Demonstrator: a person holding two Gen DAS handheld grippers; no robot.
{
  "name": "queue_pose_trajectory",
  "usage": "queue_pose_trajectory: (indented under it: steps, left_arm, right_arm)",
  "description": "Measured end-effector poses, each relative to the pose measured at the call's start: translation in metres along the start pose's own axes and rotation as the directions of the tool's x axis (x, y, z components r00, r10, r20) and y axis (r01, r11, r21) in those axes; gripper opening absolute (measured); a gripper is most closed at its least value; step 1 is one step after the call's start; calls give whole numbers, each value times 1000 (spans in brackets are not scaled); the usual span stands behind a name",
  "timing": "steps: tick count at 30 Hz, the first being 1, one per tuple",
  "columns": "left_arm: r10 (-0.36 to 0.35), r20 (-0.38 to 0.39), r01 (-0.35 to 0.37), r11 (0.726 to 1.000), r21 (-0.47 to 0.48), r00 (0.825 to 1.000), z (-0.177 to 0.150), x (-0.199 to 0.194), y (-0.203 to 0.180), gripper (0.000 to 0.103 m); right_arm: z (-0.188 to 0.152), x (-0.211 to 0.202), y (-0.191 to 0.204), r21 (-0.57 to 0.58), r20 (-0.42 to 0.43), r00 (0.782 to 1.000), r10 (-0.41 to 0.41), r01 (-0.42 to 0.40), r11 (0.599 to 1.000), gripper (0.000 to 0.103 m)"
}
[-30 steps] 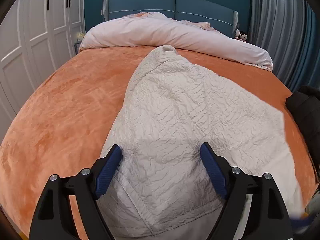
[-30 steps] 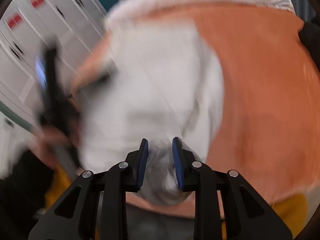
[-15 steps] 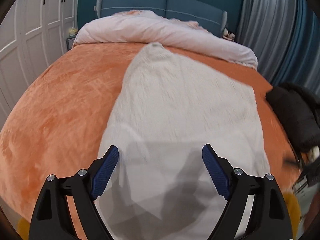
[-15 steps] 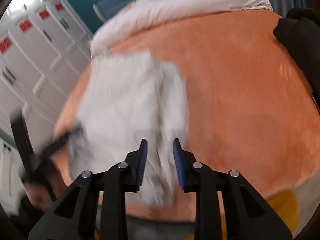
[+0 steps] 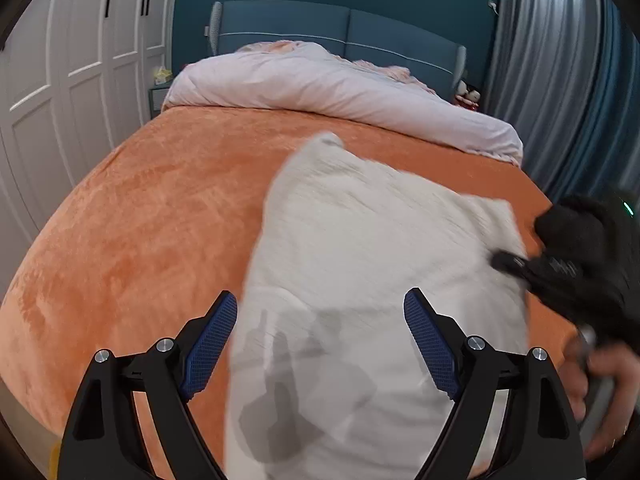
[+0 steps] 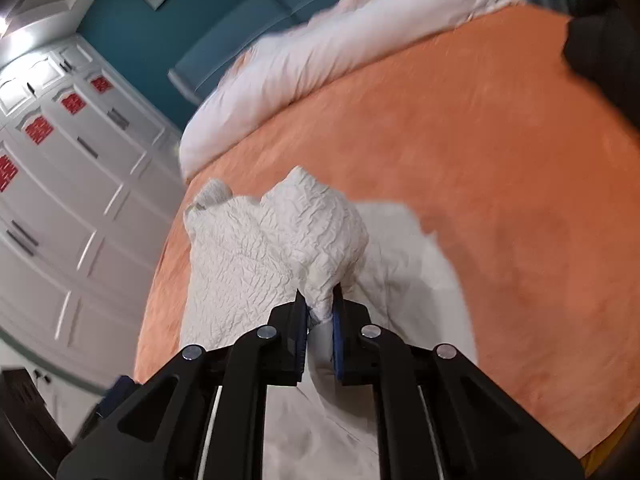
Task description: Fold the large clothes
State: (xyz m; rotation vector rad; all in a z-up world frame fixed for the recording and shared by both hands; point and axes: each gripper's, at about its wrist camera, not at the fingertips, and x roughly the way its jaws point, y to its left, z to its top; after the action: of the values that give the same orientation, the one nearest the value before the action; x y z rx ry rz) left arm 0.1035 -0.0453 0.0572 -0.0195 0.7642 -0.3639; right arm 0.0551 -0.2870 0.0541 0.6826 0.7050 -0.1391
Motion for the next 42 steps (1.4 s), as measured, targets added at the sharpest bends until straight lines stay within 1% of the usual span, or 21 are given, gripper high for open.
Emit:
queue_pose_trajectory:
  steps: [1,2,4,6,7,9,13,16,20,26,34,39,42]
  left_arm:
    - [1,-7,-1,1000,-2,1000,2,6,0,83]
    - [3,-21,-3,1000,-1,1000,3,16,-1,83]
    - [20,-59,-20,1000,1,998,-1,40,-3,83]
    - [35,-94,-36,999,-7,995,-7,58,-1,84]
    - [18,-100,-21,999,-35,995,-12,65,1,85]
    - [26,-90,-31,998,-55,996,-17,69,4,88]
    - [48,-80,-53,997,-56,996,-24,79,1,93]
    - [58,-77,-62,996,-58,995,-27,87,0,98]
    - [59,-73,-63,997,-52,996,-31,94,0,98]
    - [91,-51,-92,996,-18,995,-38,101,-7,98]
    - [116,-31,-116,993,6,993,-43,108,-10,98]
    - [136,-24,-136,991,21,990,-45,110,-12,98]
    - [138,-32,-138,990,18,990,-43,109,-12,98]
  right_arm:
    - [-3,5,-3,-3,-1,1000,-31,31,1000,9]
    - [-7,18,-11,-4,-25,998,-56,56,998,9]
    - [-17,40,-27,17,-45,997,-62,63,998,12]
    - [-22,48,-32,7,-33,996,-79,79,997,14]
    - [-24,50,-31,-5,-26,996,-90,90,996,15]
    - [-28,59,-29,-31,-24,995,-96,95,995,17]
    - [-37,70,-21,-99,9,991,-130,131,986,20]
    - [-41,71,-23,-103,22,991,-131,132,986,20]
    - [-43,78,-30,-96,25,994,-105,107,990,20]
    - [-44,77,-39,-69,25,998,-59,60,996,20]
    - [-45,80,-43,-58,26,999,-33,34,998,20]
    - [-43,79,-42,-68,28,999,-41,43,997,20]
    - [-38,77,-37,-104,9,998,-62,63,993,21]
